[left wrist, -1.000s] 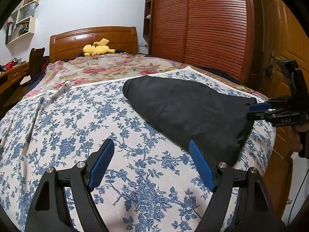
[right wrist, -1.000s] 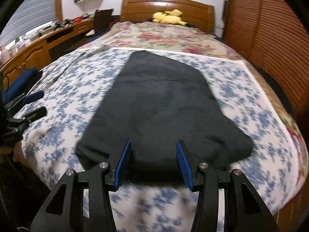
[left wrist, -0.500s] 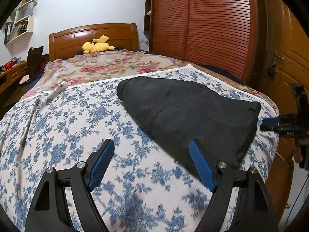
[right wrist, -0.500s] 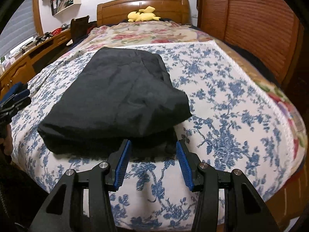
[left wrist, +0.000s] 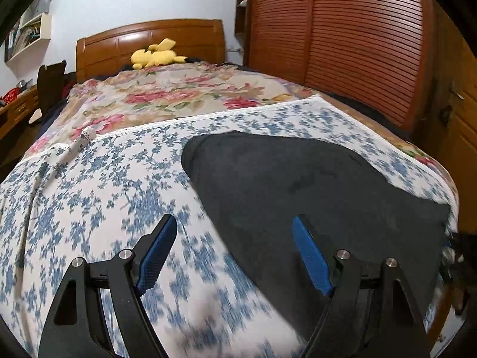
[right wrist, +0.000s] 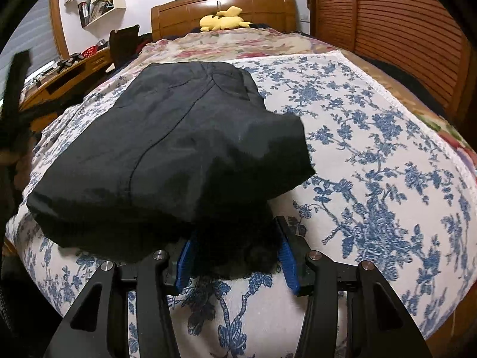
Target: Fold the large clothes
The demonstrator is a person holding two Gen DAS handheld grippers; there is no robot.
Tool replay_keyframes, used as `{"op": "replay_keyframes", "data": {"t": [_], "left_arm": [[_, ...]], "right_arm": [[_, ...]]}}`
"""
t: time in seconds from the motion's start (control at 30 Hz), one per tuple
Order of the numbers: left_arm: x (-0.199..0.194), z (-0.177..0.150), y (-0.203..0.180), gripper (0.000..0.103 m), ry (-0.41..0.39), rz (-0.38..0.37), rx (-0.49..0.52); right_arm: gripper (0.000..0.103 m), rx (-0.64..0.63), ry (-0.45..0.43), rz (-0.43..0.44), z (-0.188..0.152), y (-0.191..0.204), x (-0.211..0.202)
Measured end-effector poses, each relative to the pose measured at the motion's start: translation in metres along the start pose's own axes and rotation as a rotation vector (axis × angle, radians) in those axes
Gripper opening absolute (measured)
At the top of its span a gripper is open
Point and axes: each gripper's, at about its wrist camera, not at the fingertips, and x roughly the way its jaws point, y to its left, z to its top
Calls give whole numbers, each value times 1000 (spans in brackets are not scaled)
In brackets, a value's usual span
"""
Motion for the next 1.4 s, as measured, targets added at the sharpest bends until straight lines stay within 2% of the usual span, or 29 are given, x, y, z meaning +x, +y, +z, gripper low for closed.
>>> {"op": "replay_keyframes", "data": {"t": [0.23,0.37,0.47,0.63,0.73,0.87,0.97,1.03,1.07,1.1,1.13,1.17,1.2,1.27,1.33,1.4], "left_arm": [[60,38,19,79,37,58,10],[92,50,29,79,83,80,-4],[113,53,34,79,123,83,-8],[132,55,40,79,152,83,-9],[148,52,45,79,213,82,-41],[153,51,44,78,215,86,-51],[158,49,46,60,238,19,-99],[160,50,46,56,247,13,-114],[160,51,45,50,252,10,-112],[161,52,45,42,257,9,-114],[160,53,43,38,263,11,-109],[159,54,42,30,265,11,-104],[157,56,38,23,267,20,-84],[149,61,30,16,256,50,-41],[134,70,21,14,224,83,-2],[122,78,12,13,195,95,25]], "right_arm": [[54,15,-12,21,-6,-1,3],[56,34,-14,1,-11,-1,7],[57,15,-22,-19,-12,2,6],[57,29,-21,-5,-13,1,8],[58,37,-18,-1,-12,2,8],[58,60,-18,19,-10,0,11],[59,93,-20,54,-6,-4,13],[58,105,-19,80,-4,-6,15],[49,110,-20,100,-3,-7,15],[33,115,-19,136,-2,-7,15],[23,120,-18,176,-1,-8,15],[16,122,-26,200,1,-10,14],[14,115,-37,209,2,-13,13],[12,121,-77,229,5,-21,7],[11,129,-109,248,9,-28,-3],[11,93,-138,221,13,-31,-10]]}}
